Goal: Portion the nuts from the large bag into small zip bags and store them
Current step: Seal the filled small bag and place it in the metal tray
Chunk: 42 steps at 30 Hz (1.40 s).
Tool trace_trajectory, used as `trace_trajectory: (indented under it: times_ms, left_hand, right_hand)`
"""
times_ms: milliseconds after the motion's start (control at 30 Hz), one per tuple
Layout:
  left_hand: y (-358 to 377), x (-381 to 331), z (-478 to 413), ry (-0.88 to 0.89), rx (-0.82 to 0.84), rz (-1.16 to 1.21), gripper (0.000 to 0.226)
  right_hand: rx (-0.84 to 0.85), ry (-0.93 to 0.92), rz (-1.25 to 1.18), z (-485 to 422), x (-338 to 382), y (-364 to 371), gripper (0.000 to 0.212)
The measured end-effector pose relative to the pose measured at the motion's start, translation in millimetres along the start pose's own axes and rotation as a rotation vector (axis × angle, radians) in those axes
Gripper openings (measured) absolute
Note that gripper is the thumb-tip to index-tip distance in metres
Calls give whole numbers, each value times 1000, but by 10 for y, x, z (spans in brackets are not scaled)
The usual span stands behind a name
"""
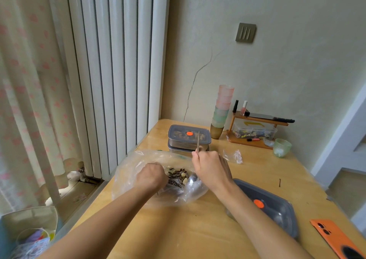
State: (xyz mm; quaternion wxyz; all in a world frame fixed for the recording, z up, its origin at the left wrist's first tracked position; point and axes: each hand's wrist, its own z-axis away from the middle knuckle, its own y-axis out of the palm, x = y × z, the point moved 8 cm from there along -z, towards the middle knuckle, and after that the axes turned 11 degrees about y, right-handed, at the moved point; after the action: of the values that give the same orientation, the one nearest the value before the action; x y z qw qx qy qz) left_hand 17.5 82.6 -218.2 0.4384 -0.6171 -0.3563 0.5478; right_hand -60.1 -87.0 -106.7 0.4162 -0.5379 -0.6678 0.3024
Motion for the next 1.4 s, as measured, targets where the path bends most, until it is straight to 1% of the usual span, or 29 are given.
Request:
trace_trajectory:
  times_ms: [100, 167, 267, 333, 433, 533, 633, 733, 833, 900, 967, 1033, 1100, 1133, 1200, 1233, 1367, 1400]
  left_hand:
    - [13, 43, -2, -36, 19, 77, 8]
    - [-23, 46, 4, -47, -7, 148, 13]
    - [-167, -15, -31, -41, -121, 263, 29]
    - [-273, -87, -72, -17, -202, 343, 34]
    - [-377, -260, -128, 55, -241, 431, 32]
    - [-436, -464, -131, 167, -253, 495, 33]
    - [-488, -638, -77, 274, -304, 548, 22]
    - [-503, -724, -28, 366, -343, 577, 21]
    - [-507, -686, -26, 375, -369, 505, 16]
    - [-518, -591, -39, 304, -356, 306, 17]
    - [-468, -432, -53, 221, -260, 36, 19]
    - [-364, -236, -51, 167, -131, -111, 23]
    - [-243, -72, -45, 134, -26, -172, 23]
    - [-199, -22, -41, 129, -1, -168, 21]
    - [-188, 38, -43, 115, -16, -117, 7]
    - [-195, 43, -50, 110, -33, -83, 11]
    - [-195, 54, -109, 106, -94, 54, 71]
    - [-192, 62, -115, 105, -101, 86, 82]
  right_hand:
    - [14, 17, -30, 13, 9, 50, 33]
    - [22, 24, -62, 21, 19, 72, 31]
    - [8, 43, -108, 41, -2, 59, 31]
    - [-18, 67, -138, 64, -43, 52, 32]
    - [-68, 125, -209, 115, -113, 43, 38]
    - [-40, 194, -307, 144, -200, 93, 42]
    - [-13, 265, -336, 152, -282, 114, 42]
    - [-3, 340, -355, 161, -379, 134, 41]
    - [20, 412, -382, 171, -488, 181, 41]
    - [44, 457, -424, 167, -560, 227, 41]
    - [61, 491, -455, 160, -614, 256, 39]
    - [76, 518, -482, 163, -653, 278, 37]
    - [91, 554, -516, 167, -686, 298, 38]
    - [97, 575, -539, 169, -705, 315, 38]
    - [118, 618, -580, 174, -732, 349, 39]
    - [126, 637, -598, 174, -737, 362, 38]
    - [75, 723, -668, 164, -776, 335, 34]
    - [51, 743, -677, 153, -788, 313, 34]
